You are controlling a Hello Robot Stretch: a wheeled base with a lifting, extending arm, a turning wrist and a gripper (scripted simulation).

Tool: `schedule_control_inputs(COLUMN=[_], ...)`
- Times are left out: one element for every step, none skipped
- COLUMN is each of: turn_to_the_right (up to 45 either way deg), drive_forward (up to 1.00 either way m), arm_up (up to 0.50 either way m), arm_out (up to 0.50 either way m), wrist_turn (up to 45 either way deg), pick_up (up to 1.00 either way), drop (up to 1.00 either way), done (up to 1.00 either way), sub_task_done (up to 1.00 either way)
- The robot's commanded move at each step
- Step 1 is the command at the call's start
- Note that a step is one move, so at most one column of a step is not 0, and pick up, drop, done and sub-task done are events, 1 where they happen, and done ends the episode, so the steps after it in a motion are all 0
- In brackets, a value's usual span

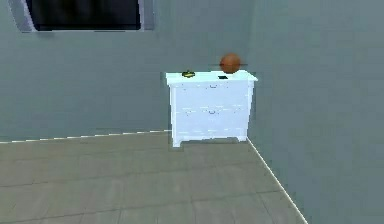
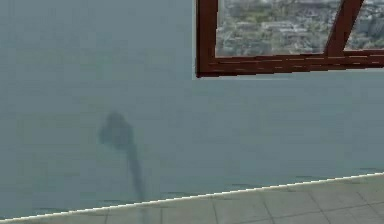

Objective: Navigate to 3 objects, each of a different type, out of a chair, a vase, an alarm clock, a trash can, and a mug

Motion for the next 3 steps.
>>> schedule_control_inputs(turn_to_the_right=[-3.0, 0.0, -45.0], drive_forward=[0.0, 0.5, 0.0], arm_up=[0.0, 0.0, 0.0], arm_out=[0.0, 0.0, 0.0], wrist_turn=[0.0, 0.0, 0.0], pick_up=[0.0, 0.0, 0.0], drop=[0.0, 0.0, 0.0], done=[0.0, 0.0, 0.0], sub_task_done=[0.0, 0.0, 0.0])
